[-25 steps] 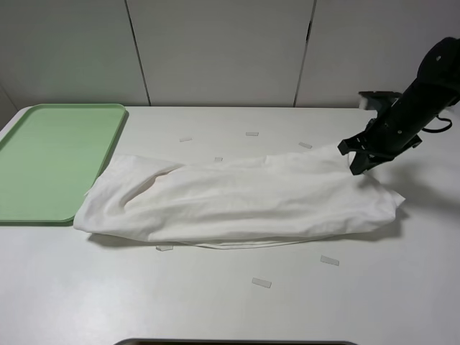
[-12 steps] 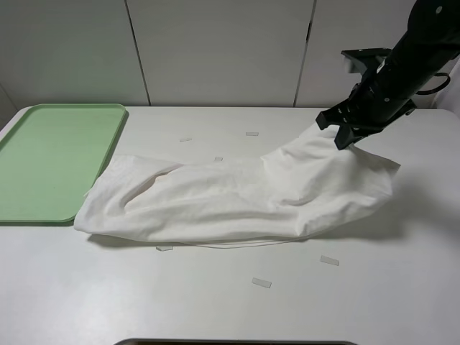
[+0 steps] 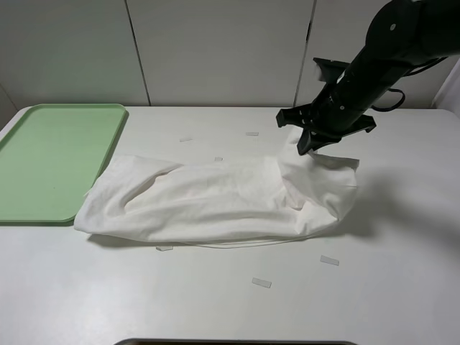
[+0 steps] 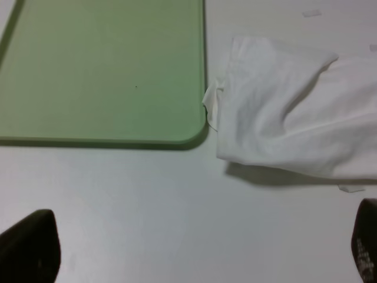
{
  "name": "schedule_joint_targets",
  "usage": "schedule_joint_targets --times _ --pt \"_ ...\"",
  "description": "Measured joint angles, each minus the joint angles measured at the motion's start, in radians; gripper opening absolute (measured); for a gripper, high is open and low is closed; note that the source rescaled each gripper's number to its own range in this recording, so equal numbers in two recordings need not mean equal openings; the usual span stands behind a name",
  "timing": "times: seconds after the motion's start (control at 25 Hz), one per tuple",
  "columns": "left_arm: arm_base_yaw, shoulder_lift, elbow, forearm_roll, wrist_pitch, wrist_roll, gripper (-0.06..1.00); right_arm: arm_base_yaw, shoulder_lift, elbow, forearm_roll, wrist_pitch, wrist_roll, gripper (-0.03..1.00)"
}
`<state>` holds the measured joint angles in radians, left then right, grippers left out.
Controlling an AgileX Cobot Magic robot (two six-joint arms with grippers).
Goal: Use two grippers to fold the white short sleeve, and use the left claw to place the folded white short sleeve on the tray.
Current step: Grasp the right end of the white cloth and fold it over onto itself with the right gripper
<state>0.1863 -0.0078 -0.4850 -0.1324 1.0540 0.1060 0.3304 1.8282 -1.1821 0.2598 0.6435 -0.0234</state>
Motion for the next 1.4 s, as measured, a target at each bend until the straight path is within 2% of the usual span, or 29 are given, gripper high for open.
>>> schedule_joint_targets --times 0.28,0.48,0.84,0.96,1.0,1.08,1.12,1.2,1.28,1.4 --pt "0.0 0.0 0.0 0.0 0.0 0.0 1.0 0.084 0.088 -0.068 0.062 -0.011 0.023 0.0" --pt "0.0 0.0 0.0 0.0 0.0 0.0 1.0 0.104 0.147 -0.12 0.108 -0.014 0.023 0.0" --pt "0.0 0.0 0.0 0.008 0.0 0.0 1.0 0.104 0.175 -0.125 0.123 -0.009 0.018 0.0" --pt "0.0 0.0 0.0 0.008 0.0 0.0 1.0 0.104 0.175 -0.125 0.138 -0.007 -0.023 0.08" --pt "0.0 0.0 0.0 0.008 0.0 0.0 1.0 0.104 0.175 -0.125 0.153 -0.001 -0.055 0.15" --pt "0.0 0.0 0.0 0.008 0.0 0.0 1.0 0.109 0.175 -0.128 0.233 0.038 -0.169 0.43" --pt "0.0 0.0 0.0 0.008 0.0 0.0 1.0 0.115 0.175 -0.129 0.312 0.066 -0.254 0.54" --pt "0.0 0.0 0.0 0.008 0.0 0.0 1.0 0.125 0.175 -0.129 0.478 0.134 -0.427 0.61" --pt "0.0 0.0 0.0 0.008 0.0 0.0 1.0 0.135 0.175 -0.129 0.637 0.218 -0.606 0.63" --pt "0.0 0.0 0.0 0.008 0.0 0.0 1.0 0.14 0.175 -0.129 0.755 0.33 -0.814 0.63"
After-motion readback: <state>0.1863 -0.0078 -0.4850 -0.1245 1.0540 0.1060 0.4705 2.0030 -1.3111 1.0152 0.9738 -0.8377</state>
